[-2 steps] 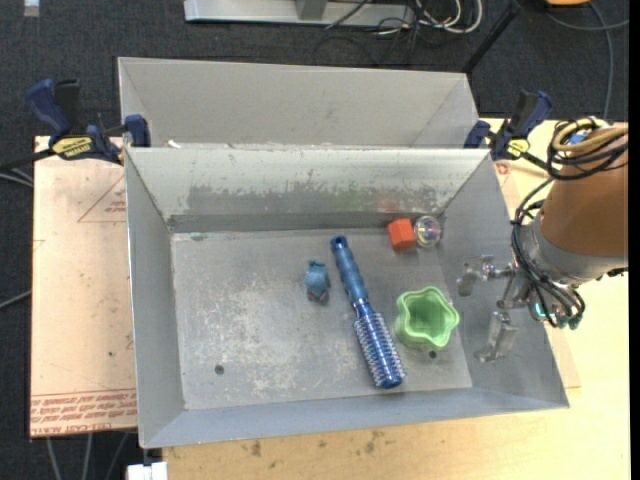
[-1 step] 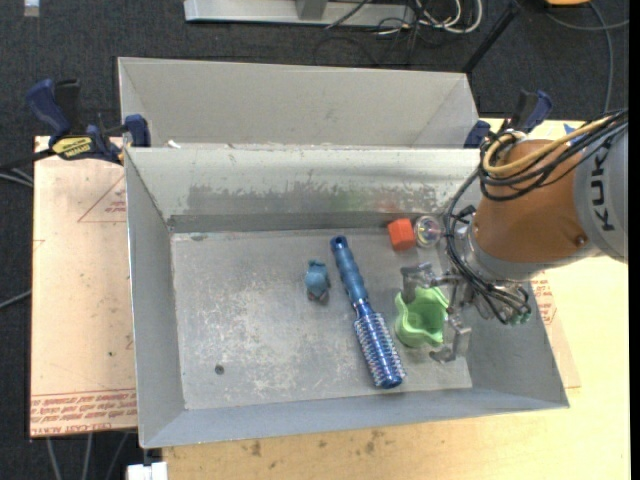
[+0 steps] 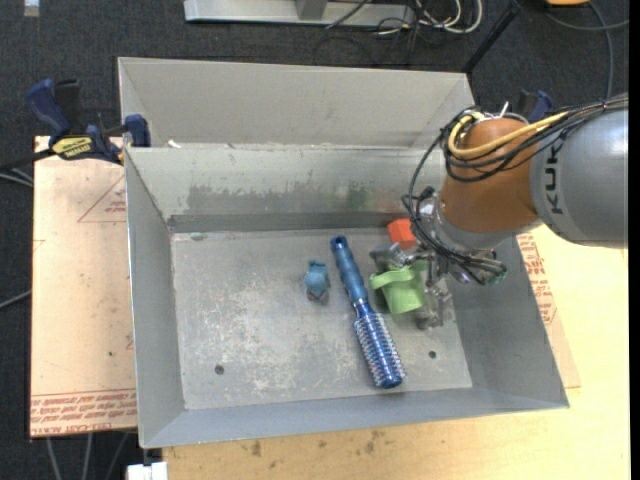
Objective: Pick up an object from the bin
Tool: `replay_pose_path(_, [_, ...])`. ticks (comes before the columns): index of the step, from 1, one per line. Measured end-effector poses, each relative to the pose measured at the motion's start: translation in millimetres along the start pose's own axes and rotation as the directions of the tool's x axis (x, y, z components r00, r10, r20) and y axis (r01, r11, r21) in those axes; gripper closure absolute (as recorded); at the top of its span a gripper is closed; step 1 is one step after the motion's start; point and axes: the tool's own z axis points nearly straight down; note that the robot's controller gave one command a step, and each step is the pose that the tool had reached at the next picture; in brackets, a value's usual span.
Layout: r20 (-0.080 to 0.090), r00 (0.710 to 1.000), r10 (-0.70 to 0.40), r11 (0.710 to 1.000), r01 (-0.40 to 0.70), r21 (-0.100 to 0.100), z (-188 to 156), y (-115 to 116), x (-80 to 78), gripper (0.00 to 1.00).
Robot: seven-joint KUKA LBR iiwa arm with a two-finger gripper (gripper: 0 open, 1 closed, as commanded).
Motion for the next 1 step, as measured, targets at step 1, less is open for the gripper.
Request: replay_pose_path(1, [0.003, 1.000, 0.000, 1.000, 0.000, 0.004, -3.5, -1.6, -1.1, 1.00])
